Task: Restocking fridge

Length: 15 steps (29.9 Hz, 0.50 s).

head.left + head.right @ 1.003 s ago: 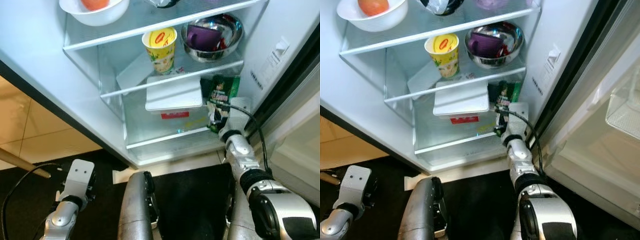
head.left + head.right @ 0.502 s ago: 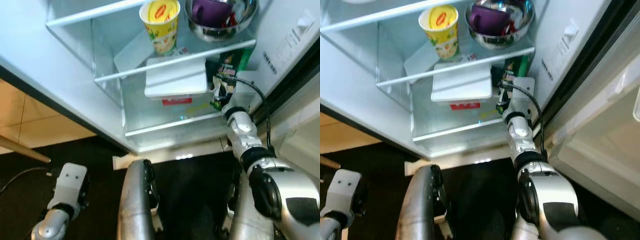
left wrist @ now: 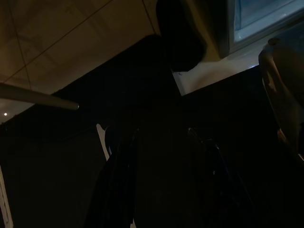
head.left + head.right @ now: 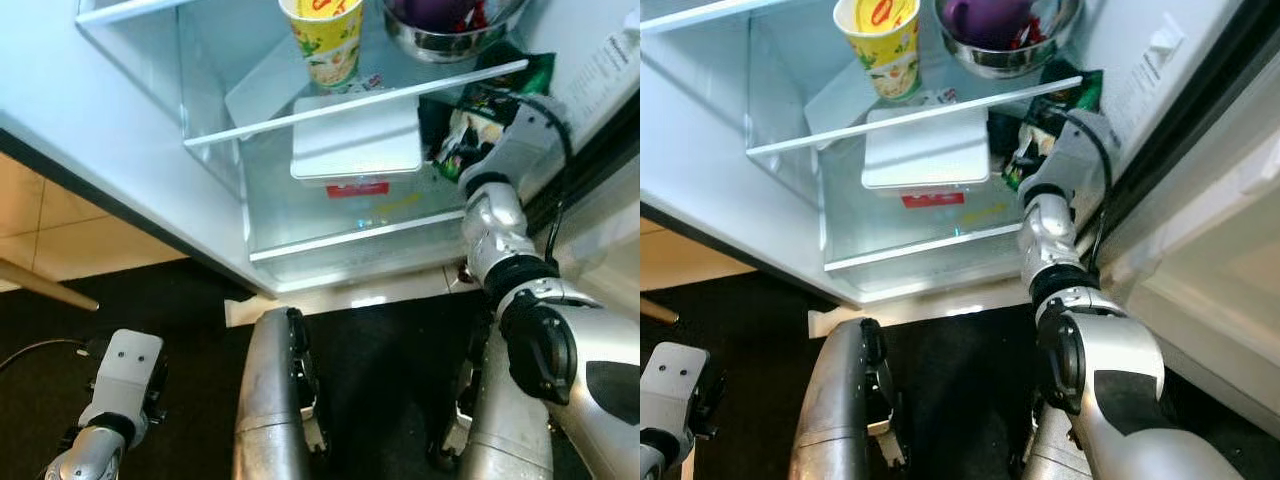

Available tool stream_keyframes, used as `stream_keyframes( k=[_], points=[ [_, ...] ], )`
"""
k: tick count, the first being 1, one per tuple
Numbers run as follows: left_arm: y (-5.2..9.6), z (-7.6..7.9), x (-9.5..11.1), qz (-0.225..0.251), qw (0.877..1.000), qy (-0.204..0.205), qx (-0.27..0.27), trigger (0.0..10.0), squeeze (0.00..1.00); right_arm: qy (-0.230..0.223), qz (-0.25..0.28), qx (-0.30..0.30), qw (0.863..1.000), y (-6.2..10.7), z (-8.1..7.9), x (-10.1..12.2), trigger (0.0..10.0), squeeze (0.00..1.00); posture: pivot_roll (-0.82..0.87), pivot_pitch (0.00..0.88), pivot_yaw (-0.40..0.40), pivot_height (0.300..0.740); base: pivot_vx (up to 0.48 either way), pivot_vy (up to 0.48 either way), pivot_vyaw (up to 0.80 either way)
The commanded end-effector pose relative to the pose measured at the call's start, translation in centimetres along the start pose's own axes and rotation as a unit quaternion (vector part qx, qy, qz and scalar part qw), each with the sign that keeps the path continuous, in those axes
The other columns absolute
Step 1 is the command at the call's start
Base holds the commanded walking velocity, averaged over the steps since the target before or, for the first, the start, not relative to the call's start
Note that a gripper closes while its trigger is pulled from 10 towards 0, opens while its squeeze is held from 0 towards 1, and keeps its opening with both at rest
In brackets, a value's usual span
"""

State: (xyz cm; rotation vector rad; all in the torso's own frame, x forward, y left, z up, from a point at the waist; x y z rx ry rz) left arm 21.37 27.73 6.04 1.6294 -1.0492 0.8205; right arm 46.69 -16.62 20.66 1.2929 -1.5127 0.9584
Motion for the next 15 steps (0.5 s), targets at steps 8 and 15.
stream_keyframes(
  k=[8,15],
  points=[
    [0.86,0.49,-1.55,-0.035,0.999,0.000,-0.002,10.0,0.00,-0.110,0.032,0.025,0.993,-0.63,-2.03,3.62,10.0,0.00,0.41,0.453,0.109,0.428,0.000,0.000,0.00],
    [0.83,0.50,-1.29,-0.032,1.000,0.000,-0.001,10.0,0.00,-0.129,0.024,0.022,0.991,-0.65,-2.13,3.45,10.0,0.22,0.44,0.445,0.101,0.428,0.000,0.000,0.00]
  ],
)
Point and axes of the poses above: a point about 5 cm out from each wrist's last joint towards the gripper, its own y axis pointing back from the gripper into the wrist, its own x axis along the axis of the wrist's last joint, z = x × y, the point moved 5 cm from there along -y, pointing out of the wrist towards the gripper, and after that the axes turned 7 degrees about y, right-handed, at the moved point
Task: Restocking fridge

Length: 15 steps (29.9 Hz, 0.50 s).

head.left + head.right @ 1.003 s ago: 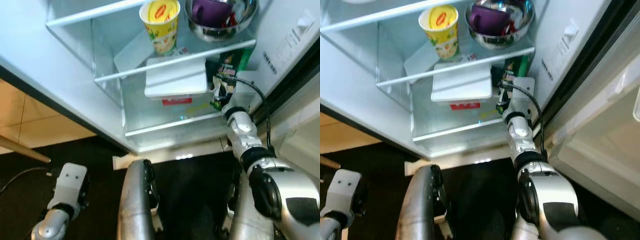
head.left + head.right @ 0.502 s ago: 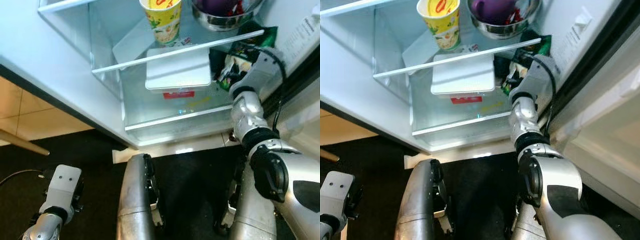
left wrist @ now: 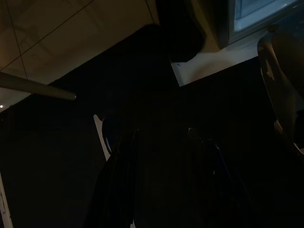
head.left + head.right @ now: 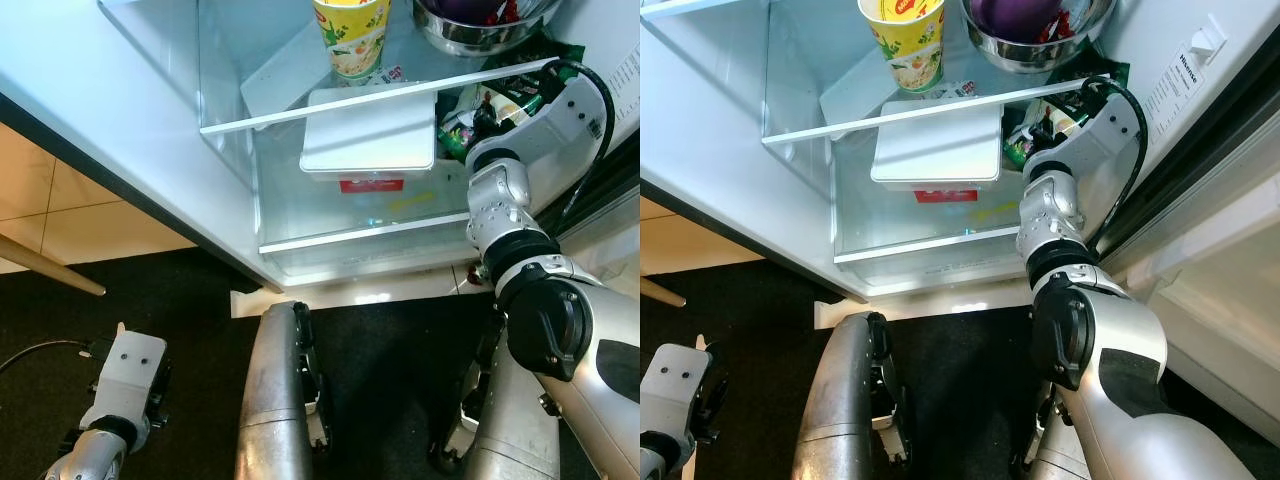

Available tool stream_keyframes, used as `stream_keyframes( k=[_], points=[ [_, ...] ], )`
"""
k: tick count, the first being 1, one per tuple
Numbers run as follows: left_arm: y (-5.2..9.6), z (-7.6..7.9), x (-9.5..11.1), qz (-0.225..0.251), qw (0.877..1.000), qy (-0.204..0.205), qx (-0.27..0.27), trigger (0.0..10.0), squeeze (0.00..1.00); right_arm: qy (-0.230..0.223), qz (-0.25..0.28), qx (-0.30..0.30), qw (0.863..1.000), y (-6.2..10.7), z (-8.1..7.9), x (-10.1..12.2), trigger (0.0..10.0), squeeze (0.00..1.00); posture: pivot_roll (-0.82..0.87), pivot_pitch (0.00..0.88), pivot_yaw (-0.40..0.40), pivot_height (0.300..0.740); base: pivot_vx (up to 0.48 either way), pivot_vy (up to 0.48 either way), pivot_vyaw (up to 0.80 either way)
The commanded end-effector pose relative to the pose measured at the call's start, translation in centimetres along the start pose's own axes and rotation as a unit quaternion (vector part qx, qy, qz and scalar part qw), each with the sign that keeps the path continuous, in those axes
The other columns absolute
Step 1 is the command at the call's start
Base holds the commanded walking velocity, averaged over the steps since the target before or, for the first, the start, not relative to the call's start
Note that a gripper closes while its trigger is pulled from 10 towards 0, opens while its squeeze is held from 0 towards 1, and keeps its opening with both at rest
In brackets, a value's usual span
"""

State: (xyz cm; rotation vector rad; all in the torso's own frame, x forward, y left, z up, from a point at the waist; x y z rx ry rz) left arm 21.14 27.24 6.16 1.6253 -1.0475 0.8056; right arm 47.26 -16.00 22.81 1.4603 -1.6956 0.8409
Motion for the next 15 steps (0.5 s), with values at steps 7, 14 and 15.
stream_keyframes(
  k=[7,14,15],
  points=[
    [1.6,-0.7,-1.6,-0.032,0.999,-0.001,0.017,10.0,0.00,0.074,0.037,0.053,0.995,-0.2,-4.0,2.3,10.0,1.00,0.48,0.439,0.100,0.428,0.000,0.000,0.00],
    [1.4,-0.2,-1.6,-0.033,0.999,0.002,0.014,10.0,0.00,0.140,0.032,0.088,0.986,0.1,-5.5,1.7,10.0,0.79,0.46,0.440,0.096,0.428,0.000,0.000,0.00],
    [1.2,0.0,-1.5,-0.031,0.999,0.003,0.013,10.0,0.00,0.166,0.028,0.093,0.981,0.1,-5.6,1.3,10.0,0.00,0.46,0.437,0.092,0.428,0.000,0.000,0.00]
  ],
)
Point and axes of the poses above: a point about 5 cm out from each wrist's last joint towards the gripper, its own y axis pointing back from the gripper into the wrist, its own x axis along the axis of the wrist's last joint, z = x × y, the point moved 5 cm from there along -y, pointing out of the wrist towards the gripper, and after that the axes turned 7 degrees about y, right-handed, at the moved point
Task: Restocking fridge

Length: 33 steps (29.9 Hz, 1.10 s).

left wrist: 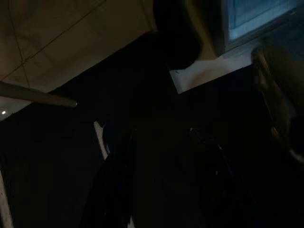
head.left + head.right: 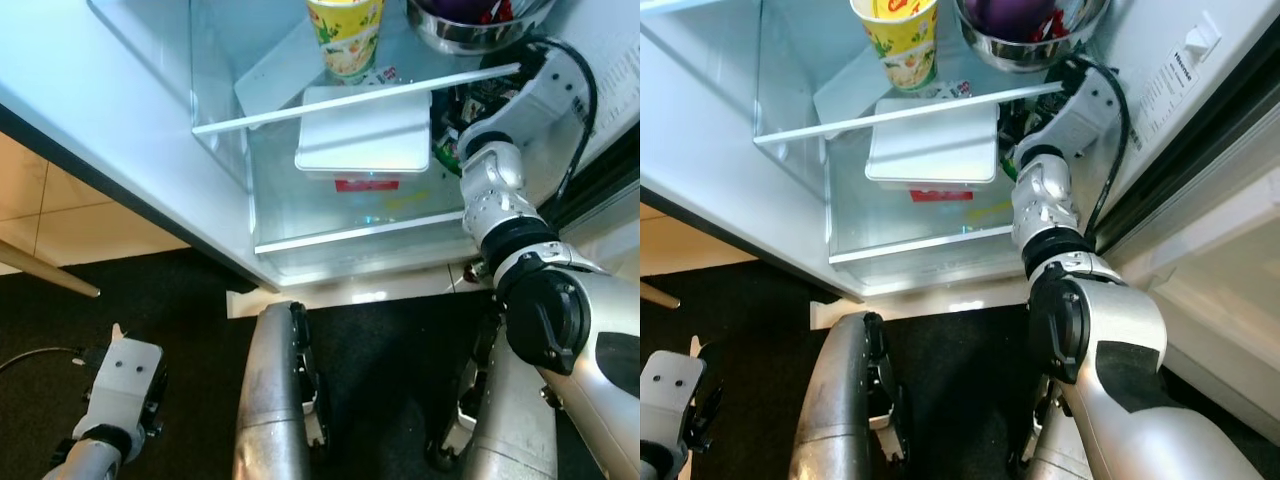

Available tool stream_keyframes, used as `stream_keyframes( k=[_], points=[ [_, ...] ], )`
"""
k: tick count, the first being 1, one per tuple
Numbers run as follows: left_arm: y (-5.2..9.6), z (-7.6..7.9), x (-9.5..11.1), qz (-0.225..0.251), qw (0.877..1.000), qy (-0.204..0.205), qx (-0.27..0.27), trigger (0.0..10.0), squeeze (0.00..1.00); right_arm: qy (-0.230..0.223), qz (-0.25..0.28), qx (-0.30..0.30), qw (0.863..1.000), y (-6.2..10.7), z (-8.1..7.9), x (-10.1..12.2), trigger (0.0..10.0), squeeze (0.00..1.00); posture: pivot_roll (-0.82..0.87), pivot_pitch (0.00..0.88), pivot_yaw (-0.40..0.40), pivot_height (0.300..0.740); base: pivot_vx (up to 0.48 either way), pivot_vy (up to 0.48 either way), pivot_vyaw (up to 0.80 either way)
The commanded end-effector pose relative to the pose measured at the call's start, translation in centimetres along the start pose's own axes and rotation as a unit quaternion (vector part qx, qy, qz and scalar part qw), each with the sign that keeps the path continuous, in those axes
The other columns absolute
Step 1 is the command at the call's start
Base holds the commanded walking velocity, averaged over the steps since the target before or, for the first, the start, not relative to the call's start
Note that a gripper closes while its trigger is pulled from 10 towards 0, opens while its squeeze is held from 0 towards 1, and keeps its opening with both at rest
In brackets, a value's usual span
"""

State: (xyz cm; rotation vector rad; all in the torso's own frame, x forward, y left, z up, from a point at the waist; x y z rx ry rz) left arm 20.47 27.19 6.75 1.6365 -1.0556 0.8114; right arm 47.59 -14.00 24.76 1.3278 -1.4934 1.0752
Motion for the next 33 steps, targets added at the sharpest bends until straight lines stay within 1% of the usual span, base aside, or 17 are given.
stream_keyframes(
  k=[1,2,3,5,6,7,8,10,11,13,14,16,19,25,30,32,33],
  points=[
    [0.4,0.1,-1.8,-0.035,0.999,0.006,0.008,10.0,0.00,0.037,0.025,0.048,0.998,-0.1,-2.6,1.4,10.0,0.00,0.46,0.437,0.092,0.428,0.000,0.000,0.00],
    [0.0,0.4,-1.7,-0.033,0.999,0.009,0.006,10.0,0.00,0.082,0.017,0.052,0.995,0.0,-2.3,0.7,10.0,0.00,0.42,0.431,0.083,0.428,0.000,0.000,0.00],
    [0.0,0.4,-1.7,-0.033,0.999,0.009,0.006,10.0,0.00,0.082,0.017,0.052,0.995,0.0,-2.3,0.7,10.0,0.00,0.42,0.431,0.083,0.428,0.000,0.000,0.00],
    [-1.0,1.1,-1.6,-0.028,0.999,0.017,0.001,10.0,0.00,0.166,-0.005,0.037,0.985,0.3,-0.5,-1.1,10.0,0.00,0.39,0.415,0.075,0.428,0.000,0.000,0.00],
    [-1.0,1.1,-1.6,-0.028,0.999,0.017,0.001,10.0,0.00,0.166,-0.005,0.037,0.985,0.3,-0.5,-1.1,10.0,0.00,0.39,0.415,0.075,0.428,0.000,0.000,0.00],
    [-1.4,1.5,-1.5,-0.026,0.999,0.022,-0.001,10.0,0.00,0.196,-0.020,0.027,0.980,0.4,0.6,-2.0,10.0,0.00,0.37,0.404,0.070,0.428,0.000,0.000,0.00],
    [-1.4,1.5,-1.5,-0.026,0.999,0.022,-0.001,10.0,0.00,0.196,-0.020,0.027,0.980,0.4,0.6,-2.0,10.0,0.00,0.37,0.404,0.070,0.428,0.000,0.000,0.00],
    [-2.3,2.1,-1.2,-0.020,0.999,0.029,-0.007,10.0,0.00,0.231,-0.047,0.008,0.972,0.8,2.7,-3.4,10.0,0.00,0.33,0.389,0.065,0.428,0.000,0.000,0.00],
    [-2.3,2.1,-1.2,-0.020,0.999,0.029,-0.007,10.0,0.00,0.231,-0.047,0.008,0.972,0.8,2.7,-3.4,10.0,0.00,0.33,0.389,0.065,0.428,0.000,0.000,0.00],
    [-2.9,2.6,-1.1,-0.016,0.999,0.033,-0.011,10.0,0.00,0.242,-0.065,-0.006,0.968,1.1,4.1,-4.5,10.0,0.00,0.31,0.377,0.063,0.428,0.000,0.000,0.00],
    [-2.9,2.6,-1.1,-0.016,0.999,0.033,-0.011,10.0,0.00,0.242,-0.065,-0.006,0.968,1.1,4.1,-4.5,10.0,0.00,0.31,0.377,0.063,0.428,0.000,0.000,0.00],
    [-3.8,3.2,-0.7,-0.010,0.999,0.040,-0.015,10.0,0.00,0.249,-0.086,-0.010,0.965,1.6,5.0,-5.8,10.0,0.00,0.28,0.351,0.057,0.428,0.000,0.000,0.00],
    [-4.6,3.6,-0.3,-0.003,0.999,0.046,-0.016,10.0,0.00,0.256,-0.097,-0.009,0.962,1.9,5.5,-6.6,10.0,0.00,0.27,0.338,0.051,0.428,0.000,0.000,0.00],
    [-5.8,4.1,0.1,0.003,0.998,0.054,-0.013,10.0,0.00,0.266,-0.098,-0.007,0.959,2.0,5.8,-6.7,10.0,0.00,0.25,0.309,0.041,0.428,0.000,0.000,0.00],
    [-6.1,4.3,0.1,0.004,0.998,0.057,-0.012,10.0,0.00,0.273,-0.102,-0.010,0.957,2.0,6.3,-6.7,10.0,0.00,0.24,0.297,0.035,0.428,0.000,0.000,0.00],
    [-6.3,4.6,0.0,0.004,0.998,0.062,-0.011,10.0,0.00,0.276,-0.115,-0.024,0.954,2.4,7.7,-7.2,10.0,0.00,0.23,0.287,0.032,0.428,0.000,0.000,0.00],
    [-6.3,4.6,0.0,0.004,0.998,0.062,-0.011,10.0,0.00,0.276,-0.115,-0.024,0.954,2.4,7.7,-7.2,10.0,0.00,0.23,0.287,0.032,0.428,0.000,0.000,0.00]
  ],
)
Point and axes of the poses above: a point about 5 cm out from each wrist's last joint towards the gripper, its own y axis pointing back from the gripper into the wrist, its own x axis along the axis of the wrist's last joint, z = x × y, the point moved 5 cm from there along -y, pointing out of the wrist towards the gripper, and after that the axes turned 7 degrees about y, right-handed, at the moved point
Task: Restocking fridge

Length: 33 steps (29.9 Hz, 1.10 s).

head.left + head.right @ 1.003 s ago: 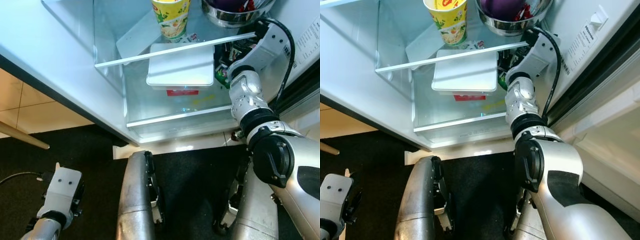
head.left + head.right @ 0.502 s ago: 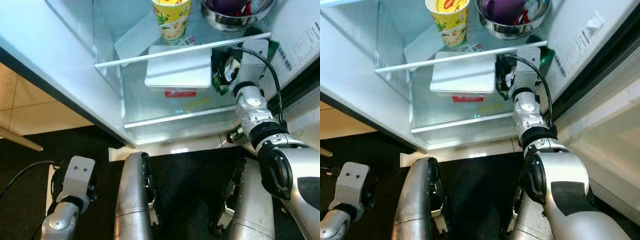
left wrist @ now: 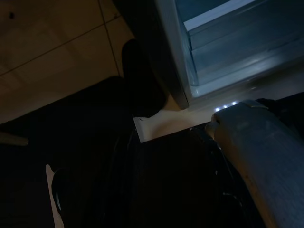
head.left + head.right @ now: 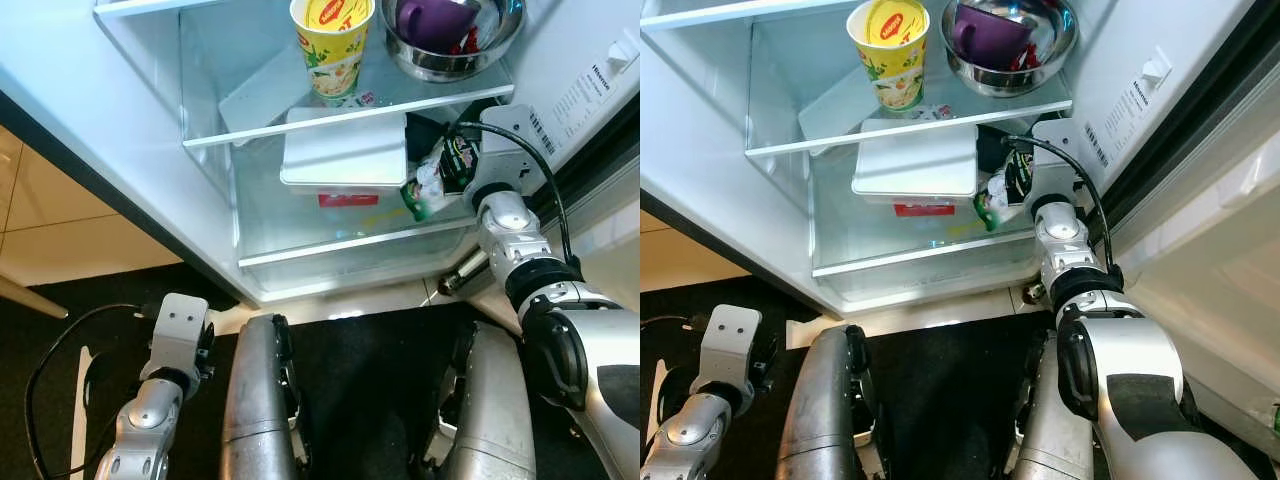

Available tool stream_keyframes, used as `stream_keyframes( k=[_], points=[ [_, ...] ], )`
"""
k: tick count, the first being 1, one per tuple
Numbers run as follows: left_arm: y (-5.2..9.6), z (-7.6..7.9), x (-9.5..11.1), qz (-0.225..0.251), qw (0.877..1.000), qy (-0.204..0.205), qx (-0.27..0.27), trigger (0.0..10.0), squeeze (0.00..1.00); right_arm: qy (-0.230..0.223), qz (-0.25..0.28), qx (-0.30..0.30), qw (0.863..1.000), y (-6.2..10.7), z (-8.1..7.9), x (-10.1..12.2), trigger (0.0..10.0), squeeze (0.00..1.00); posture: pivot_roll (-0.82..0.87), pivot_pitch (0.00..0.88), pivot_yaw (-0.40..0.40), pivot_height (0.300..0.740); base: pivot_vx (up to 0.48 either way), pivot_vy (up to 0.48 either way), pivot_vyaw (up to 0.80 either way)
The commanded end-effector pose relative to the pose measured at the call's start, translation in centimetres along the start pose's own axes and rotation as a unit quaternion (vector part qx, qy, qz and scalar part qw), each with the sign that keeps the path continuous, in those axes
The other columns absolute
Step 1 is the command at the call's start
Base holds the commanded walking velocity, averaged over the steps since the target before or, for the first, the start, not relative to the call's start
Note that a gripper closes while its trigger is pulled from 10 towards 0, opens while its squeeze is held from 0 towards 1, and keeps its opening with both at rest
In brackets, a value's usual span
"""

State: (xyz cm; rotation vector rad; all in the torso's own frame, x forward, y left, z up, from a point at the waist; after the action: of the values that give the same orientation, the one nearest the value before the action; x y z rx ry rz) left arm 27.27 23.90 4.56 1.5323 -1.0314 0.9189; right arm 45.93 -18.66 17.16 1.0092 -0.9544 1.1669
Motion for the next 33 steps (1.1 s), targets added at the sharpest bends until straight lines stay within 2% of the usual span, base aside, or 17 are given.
stream_keyframes(
  k=[1,3,5,6,7,8,11,15,16,19,20,25,26,27,29,32,33],
  points=[
    [0.3,0.5,-1.7,-0.024,1.000,0.006,0.000,10.0,0.00,-0.004,-0.030,-0.002,1.000,0.3,0.4,-2.1,10.0,0.00,0.22,0.287,0.030,0.428,0.000,0.000,0.00],
    [0.3,0.5,-1.8,-0.024,1.000,0.007,0.000,10.0,0.00,-0.015,-0.034,-0.001,0.999,0.3,0.4,-2.3,10.0,0.00,0.22,0.287,0.030,0.428,0.000,0.000,0.00],
    [0.1,0.6,-1.8,-0.023,1.000,0.008,0.001,10.0,0.00,-0.077,-0.047,0.013,0.996,0.4,-0.1,-2.8,9.5,0.00,0.22,0.285,0.026,0.428,0.000,0.000,0.00],
    [0.1,0.6,-1.8,-0.023,1.000,0.008,0.001,10.0,0.00,-0.077,-0.047,0.013,0.996,0.4,-0.1,-2.8,9.5,0.00,0.22,0.285,0.026,0.428,0.000,0.000,0.00],
    [0.0,0.5,-1.8,-0.022,1.000,0.009,0.002,10.0,0.00,-0.112,-0.053,0.024,0.992,0.5,-0.6,-3.0,3.9,0.00,0.22,0.286,0.023,0.428,0.000,0.000,0.00],
    [-0.1,0.4,-1.8,-0.021,1.000,0.010,0.004,10.0,0.00,-0.142,-0.054,0.037,0.988,0.5,-1.3,-3.0,0.2,0.00,0.22,0.286,0.022,0.428,0.000,0.000,0.00],
    [-0.1,0.3,-1.8,-0.020,1.000,0.011,0.007,10.0,0.00,-0.170,-0.056,0.057,0.982,0.5,-2.3,-2.9,0.0,0.00,0.23,0.287,0.020,0.428,0.000,0.000,0.00],
    [0.1,0.2,-2.0,-0.019,1.000,0.011,0.011,10.0,0.00,-0.156,-0.057,0.077,0.983,0.7,-3.4,-2.8,0.0,0.00,0.23,0.289,0.017,0.428,0.000,0.000,0.00],
    [0.1,0.2,-2.1,-0.020,1.000,0.011,0.012,10.0,0.00,-0.143,-0.053,0.079,0.985,0.7,-3.5,-2.7,2.8,0.00,0.23,0.289,0.016,0.428,0.000,0.000,0.00],
    [0.1,0.2,-2.2,-0.020,1.000,0.011,0.012,10.0,0.00,-0.135,-0.051,0.081,0.986,0.7,-3.5,-2.7,2.8,0.00,0.23,0.289,0.016,0.428,0.000,0.000,0.00],
    [0.2,0.2,-2.2,-0.020,1.000,0.011,0.012,10.0,0.00,-0.129,-0.044,0.082,0.987,0.6,-3.4,-2.4,10.0,0.00,0.23,0.288,0.014,0.428,0.000,0.000,0.00],
    [0.1,0.7,-2.4,-0.021,1.000,0.013,0.010,10.0,0.00,-0.131,-0.014,0.079,0.988,0.4,-2.5,-1.3,10.0,0.00,0.20,0.288,0.002,0.428,0.000,0.000,0.00],
    [0.0,1.2,-2.7,-0.024,1.000,0.014,0.004,10.0,0.00,-0.152,-0.018,0.068,0.986,0.8,-2.0,-2.7,10.0,0.00,0.18,0.286,0.000,0.428,0.000,0.000,0.00],
    [0.0,1.2,-2.7,-0.024,1.000,0.014,0.004,10.0,0.00,-0.152,-0.018,0.068,0.986,0.8,-2.0,-2.7,10.0,0.00,0.18,0.286,0.000,0.428,0.000,0.000,0.00],
    [-0.1,1.5,-2.9,-0.026,1.000,0.013,-0.001,10.0,0.00,-0.190,-0.044,0.058,0.979,1.6,-2.1,-5.6,10.0,0.00,0.17,0.285,0.001,0.428,0.000,0.000,0.00],
    [-0.1,1.6,-2.9,-0.026,1.000,0.013,-0.002,10.0,0.00,-0.201,-0.054,0.055,0.977,1.9,-2.2,-6.6,10.0,0.00,0.17,0.285,0.001,0.428,0.000,0.000,0.00],
    [-0.2,1.7,-2.9,-0.026,1.000,0.012,-0.003,10.0,0.00,-0.251,-0.084,0.053,0.963,2.7,-2.9,-9.0,10.0,1.00,0.16,0.282,0.006,0.428,0.000,0.000,0.00]
  ],
)
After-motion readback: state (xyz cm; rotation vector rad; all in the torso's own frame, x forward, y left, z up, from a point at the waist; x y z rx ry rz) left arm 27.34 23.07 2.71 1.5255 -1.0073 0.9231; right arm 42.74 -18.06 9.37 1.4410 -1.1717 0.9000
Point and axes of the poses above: a point about 5 cm out from each wrist's last joint towards the gripper, its own y axis pointing back from the gripper into the wrist, its own x axis along the axis of the wrist's last joint, z = x × y, the point moved 5 cm from there along -y, pointing out of the wrist towards the gripper, and after that the axes turned 7 degrees about y, right-handed, at the moved point
